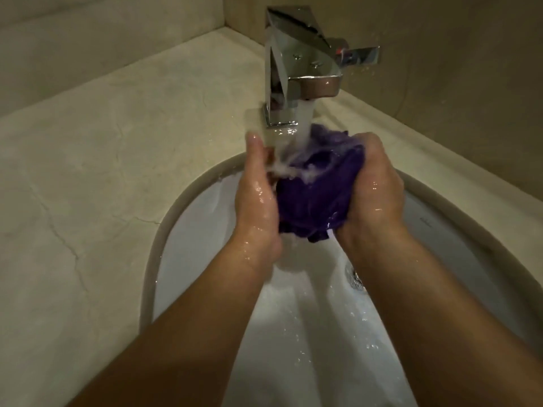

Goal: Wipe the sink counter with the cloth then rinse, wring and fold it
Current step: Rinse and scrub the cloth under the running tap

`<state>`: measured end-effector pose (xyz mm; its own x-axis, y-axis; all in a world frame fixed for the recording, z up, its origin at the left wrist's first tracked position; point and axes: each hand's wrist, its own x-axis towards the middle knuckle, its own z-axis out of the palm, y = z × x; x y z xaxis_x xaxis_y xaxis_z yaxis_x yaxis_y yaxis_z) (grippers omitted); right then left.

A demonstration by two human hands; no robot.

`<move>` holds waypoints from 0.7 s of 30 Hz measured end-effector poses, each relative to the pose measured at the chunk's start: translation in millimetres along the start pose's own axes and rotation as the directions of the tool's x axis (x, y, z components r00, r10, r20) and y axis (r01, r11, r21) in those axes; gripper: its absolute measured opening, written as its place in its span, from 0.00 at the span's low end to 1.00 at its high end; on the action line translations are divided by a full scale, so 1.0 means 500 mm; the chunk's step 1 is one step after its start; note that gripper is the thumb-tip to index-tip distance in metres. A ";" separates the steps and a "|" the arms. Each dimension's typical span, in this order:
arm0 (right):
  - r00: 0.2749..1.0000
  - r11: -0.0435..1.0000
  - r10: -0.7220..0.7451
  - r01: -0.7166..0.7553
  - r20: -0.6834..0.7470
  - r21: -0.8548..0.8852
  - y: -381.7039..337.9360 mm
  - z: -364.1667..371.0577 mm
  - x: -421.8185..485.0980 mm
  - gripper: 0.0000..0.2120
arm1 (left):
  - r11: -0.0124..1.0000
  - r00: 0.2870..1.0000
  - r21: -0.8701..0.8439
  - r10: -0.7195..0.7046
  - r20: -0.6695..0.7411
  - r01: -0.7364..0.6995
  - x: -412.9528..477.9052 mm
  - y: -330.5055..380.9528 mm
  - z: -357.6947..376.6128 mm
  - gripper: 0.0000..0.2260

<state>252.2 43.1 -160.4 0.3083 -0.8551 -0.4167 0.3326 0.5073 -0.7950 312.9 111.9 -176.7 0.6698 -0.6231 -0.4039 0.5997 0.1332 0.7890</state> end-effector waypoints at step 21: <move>0.898 0.743 -0.412 0.427 0.151 -0.515 0.065 0.008 -0.036 0.09 | 0.952 0.964 0.219 0.242 -0.109 -0.214 0.013 -0.016 -0.010 0.13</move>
<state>261.3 75.3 -177.0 0.2745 -0.9614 0.0198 -0.0795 -0.0433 -0.9959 314.6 110.5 -188.1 0.8385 -0.4844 -0.2495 0.3319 0.0910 0.9389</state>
